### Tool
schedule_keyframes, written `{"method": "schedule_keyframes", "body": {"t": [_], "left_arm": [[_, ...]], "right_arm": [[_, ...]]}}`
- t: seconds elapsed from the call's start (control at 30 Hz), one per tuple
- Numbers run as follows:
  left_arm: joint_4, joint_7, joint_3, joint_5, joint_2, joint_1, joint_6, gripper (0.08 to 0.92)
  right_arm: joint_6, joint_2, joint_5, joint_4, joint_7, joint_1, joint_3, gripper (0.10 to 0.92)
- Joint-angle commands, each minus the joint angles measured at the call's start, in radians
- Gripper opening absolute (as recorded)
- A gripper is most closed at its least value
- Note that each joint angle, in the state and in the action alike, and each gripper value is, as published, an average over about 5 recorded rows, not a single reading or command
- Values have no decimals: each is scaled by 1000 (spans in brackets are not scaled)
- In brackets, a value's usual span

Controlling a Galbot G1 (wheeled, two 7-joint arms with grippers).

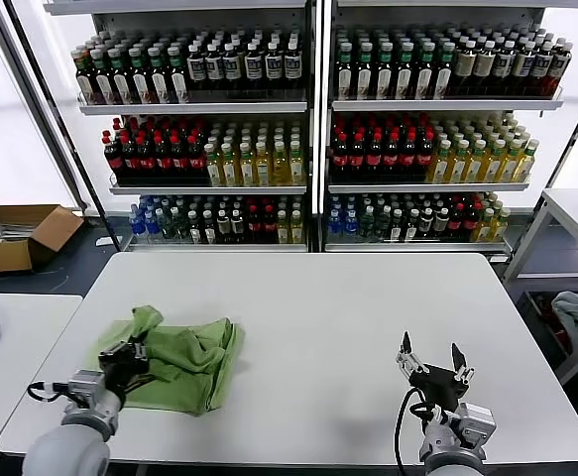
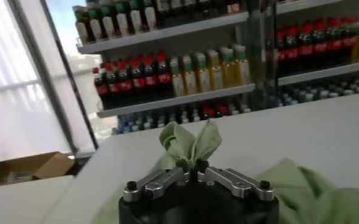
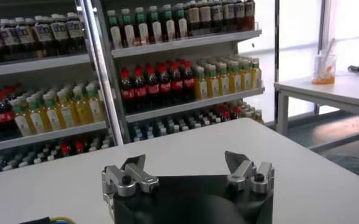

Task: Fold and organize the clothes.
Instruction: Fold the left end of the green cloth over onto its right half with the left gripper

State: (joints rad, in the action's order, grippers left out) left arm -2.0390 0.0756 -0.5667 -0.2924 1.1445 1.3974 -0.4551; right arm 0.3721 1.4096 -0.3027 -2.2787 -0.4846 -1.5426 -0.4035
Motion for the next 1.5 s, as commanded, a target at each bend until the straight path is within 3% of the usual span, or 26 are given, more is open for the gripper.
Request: {"method": "schedule_keyframes", "body": {"t": [0.03,0.33,0.53,0.7,1.1,1.3,1.5], "left_arm": [[-16,-10,142,65,84,-15,-20,111],[29,-38,169,117,128,-32,10,111],[233,-69,172,214,175,-84,97,121],[309,-80,173,230,188,-83,150,237],[172,-51,233,101,200,-23,240,581],[33,-49,250,-71,193,-17,309,751],[-103,-46,204,-166,164,-22,322,820]], "right_arm": [[-10,12,14,-3,0,-29,6,823],[-20,18,30,4,0,-45,15,823],[-20,15,29,-4,2,-48,13,823],[-22,9,26,-7,3,-53,5,823],[-31,17,31,30,3,-41,20,823],[-31,15,32,51,5,-28,24,823],[-25,11,31,69,8,-9,29,823]]}}
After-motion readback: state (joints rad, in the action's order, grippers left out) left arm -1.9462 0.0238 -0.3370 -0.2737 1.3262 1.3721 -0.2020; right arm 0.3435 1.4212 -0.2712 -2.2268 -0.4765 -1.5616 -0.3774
